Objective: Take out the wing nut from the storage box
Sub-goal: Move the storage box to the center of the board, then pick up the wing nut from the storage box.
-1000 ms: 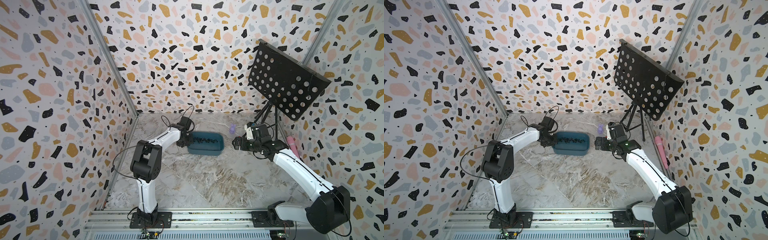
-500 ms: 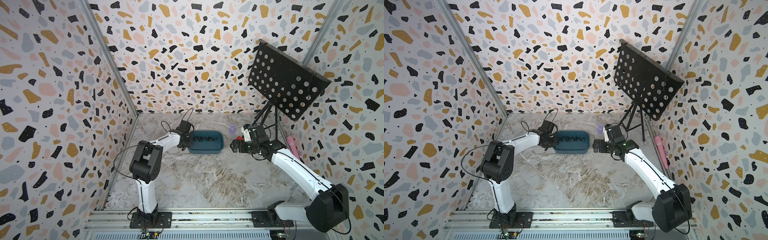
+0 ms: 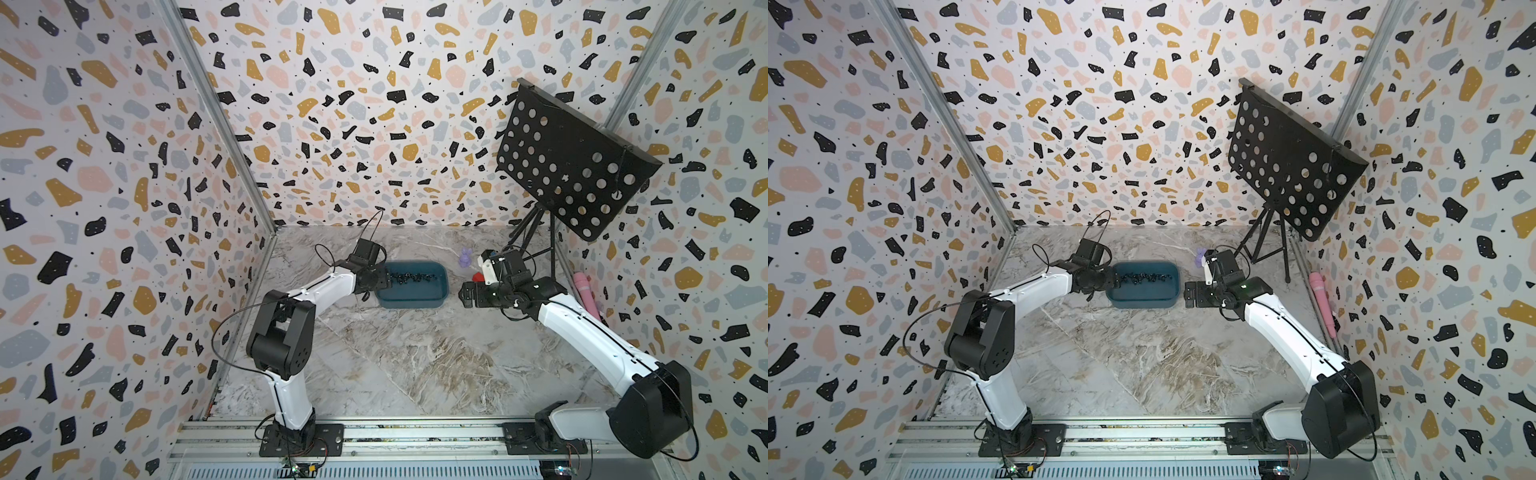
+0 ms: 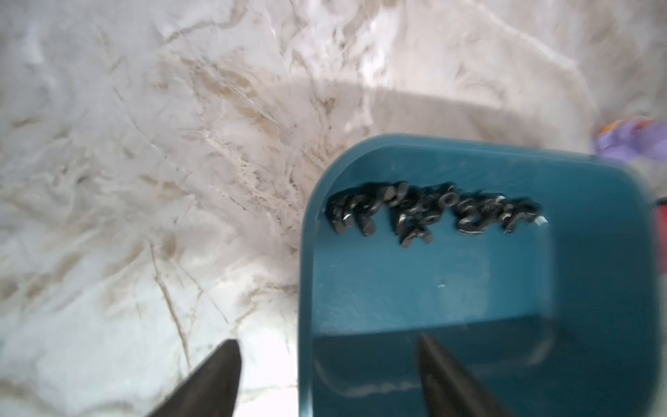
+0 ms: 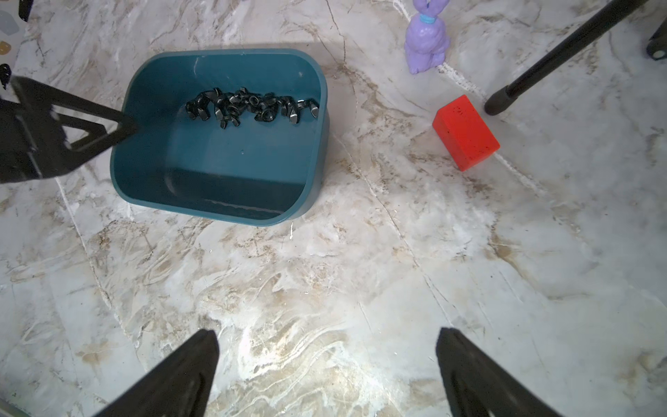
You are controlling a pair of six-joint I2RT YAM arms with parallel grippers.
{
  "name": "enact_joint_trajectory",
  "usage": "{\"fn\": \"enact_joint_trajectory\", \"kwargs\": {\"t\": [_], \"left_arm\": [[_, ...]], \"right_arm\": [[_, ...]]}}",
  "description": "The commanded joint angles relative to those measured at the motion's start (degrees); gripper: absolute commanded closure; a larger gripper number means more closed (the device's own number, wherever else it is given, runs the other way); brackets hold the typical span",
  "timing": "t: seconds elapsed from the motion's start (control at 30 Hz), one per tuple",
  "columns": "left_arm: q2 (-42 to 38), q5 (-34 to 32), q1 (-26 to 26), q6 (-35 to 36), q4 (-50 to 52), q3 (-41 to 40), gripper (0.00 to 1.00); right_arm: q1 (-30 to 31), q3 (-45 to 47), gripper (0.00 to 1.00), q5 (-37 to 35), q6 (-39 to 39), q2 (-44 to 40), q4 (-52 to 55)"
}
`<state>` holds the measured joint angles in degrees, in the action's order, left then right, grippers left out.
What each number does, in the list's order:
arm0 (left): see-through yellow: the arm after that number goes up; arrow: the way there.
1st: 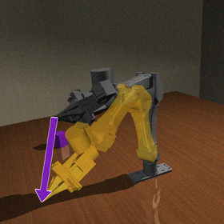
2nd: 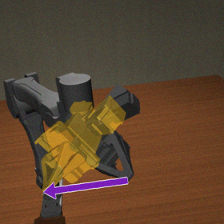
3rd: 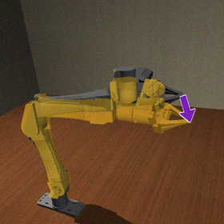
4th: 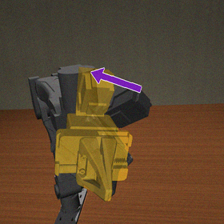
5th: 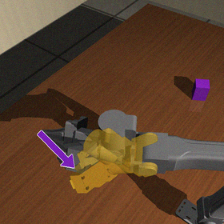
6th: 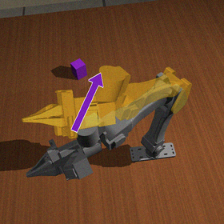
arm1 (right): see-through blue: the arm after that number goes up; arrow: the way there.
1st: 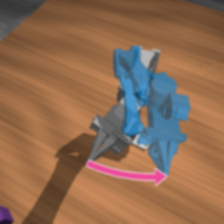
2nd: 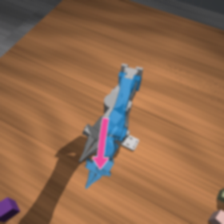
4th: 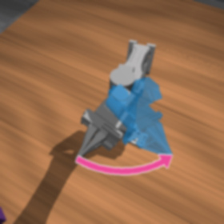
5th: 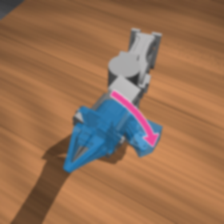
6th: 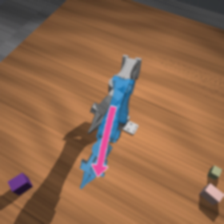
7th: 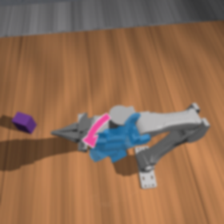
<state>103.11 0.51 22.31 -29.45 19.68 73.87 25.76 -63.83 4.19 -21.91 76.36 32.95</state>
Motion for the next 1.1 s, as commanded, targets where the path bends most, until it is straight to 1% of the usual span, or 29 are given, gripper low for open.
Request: {"fn": "enact_joint_trajectory", "kwargs": {"t": [0.0,0.17,0.3,0.4,0.47,0.53,0.6,0.63,0.67,0.7,0.77,0.9,1.07], "left_arm": [[-4.85,-1.46,0.28,0.11,2.25,-0.18,0.0],[-10.47,-2.72,0.19,0.83,8.19,0.36,0.0],[-15.68,-2.1,0.19,0.24,10.16,-1.67,0.0],[-19.03,-1.87,0.17,-0.7,12.47,-3.34,0.0],[-21.14,-1.42,0.11,-1.72,13.53,-4.6,0.0],[-22.98,0.37,0.05,-2.54,13.72,-6.04,0.0],[-24.67,1.74,0.05,-3.22,13.65,-7.59,0.0],[-25.23,1.51,0.07,-3.07,13.72,-8.13,0.0],[-25.83,0.79,0.1,-3.12,13.71,-8.86,0.0],[-26.27,0.25,0.08,-3.22,13.63,-9.43,0.0],[-26.44,-0.07,0.02,-2.99,13.63,-9.88,0.0],[-26.47,-1.4,-0.15,-3.46,14.38,-10.22,0.0],[-25.86,-2.64,-0.46,-2.13,16.18,-9.38,0.0]], "right_arm": [[0.26,-2.64,0.0,-1.65,1.17,-0.86,2.23],[0.9,-2.17,0.0,1.21,-0.49,-1.57,2.19],[1.64,-3.5,0.01,0.51,-1.26,0.76,1.65],[2.42,-6.13,0.12,1.09,-2.73,3.89,1.5],[3.72,-8.47,0.17,-0.98,-2.93,6.42,1.87],[4.63,-11.05,0.22,-2.01,-3.01,9.59,1.97],[4.89,-14.8,0.33,-1.83,-2.91,13.53,2.91],[5.02,-16.39,0.35,-1.73,-2.67,15.13,3.47],[5.05,-18.21,0.38,-1.89,-2.42,16.79,3.96],[5.05,-19.78,0.44,-1.83,-1.74,18.53,4.25],[5.06,-22.42,0.51,-1.64,-0.17,21.53,4.52],[5.1,-28.33,0.52,-0.7,2.04,28.41,5.49],[5.78,-33.87,0.53,-0.4,-1.1,36.14,5.21]]}}
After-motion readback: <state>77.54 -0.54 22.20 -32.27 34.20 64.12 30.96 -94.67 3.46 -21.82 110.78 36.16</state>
